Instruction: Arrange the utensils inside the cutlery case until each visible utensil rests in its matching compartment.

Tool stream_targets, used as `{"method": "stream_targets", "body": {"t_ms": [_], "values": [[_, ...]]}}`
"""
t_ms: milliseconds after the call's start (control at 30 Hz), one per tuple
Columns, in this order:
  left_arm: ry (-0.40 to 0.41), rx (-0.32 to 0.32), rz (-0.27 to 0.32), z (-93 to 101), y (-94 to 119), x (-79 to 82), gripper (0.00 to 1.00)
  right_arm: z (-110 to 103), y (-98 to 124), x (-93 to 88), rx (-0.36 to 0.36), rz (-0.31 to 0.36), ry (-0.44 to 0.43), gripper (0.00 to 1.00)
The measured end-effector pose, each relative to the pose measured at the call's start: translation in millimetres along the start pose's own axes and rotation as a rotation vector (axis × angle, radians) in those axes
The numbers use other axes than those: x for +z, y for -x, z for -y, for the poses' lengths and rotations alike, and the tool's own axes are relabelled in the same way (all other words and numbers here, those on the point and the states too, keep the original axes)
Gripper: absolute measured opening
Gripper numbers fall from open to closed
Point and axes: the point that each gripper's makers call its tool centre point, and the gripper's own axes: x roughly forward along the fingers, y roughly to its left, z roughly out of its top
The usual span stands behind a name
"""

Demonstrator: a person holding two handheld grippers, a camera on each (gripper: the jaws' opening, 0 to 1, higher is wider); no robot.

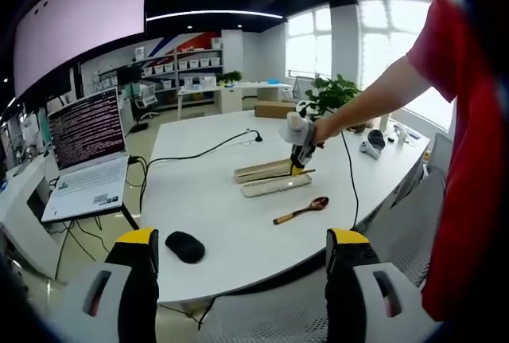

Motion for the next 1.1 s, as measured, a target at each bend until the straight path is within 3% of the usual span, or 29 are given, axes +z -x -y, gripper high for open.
{"method": "stream_targets", "body": {"t_ms": [433,667,1100], "values": [[0.002,0.011,-0.008,-5.8,-1,0.7,0.89,20,7,-1.8,-0.017,-0.002,0.0,0.0],[-0.004,0.007,-0.01,-4.5,-3,2.7,0.89,43,8,0.0,-0.037,-0.002,0.006,0.0],[0.0,0.008,-0.025,-4.9,-5,0.5,0.89,52,15,6.1,-0.058,0.01,0.007,0.0]]}}
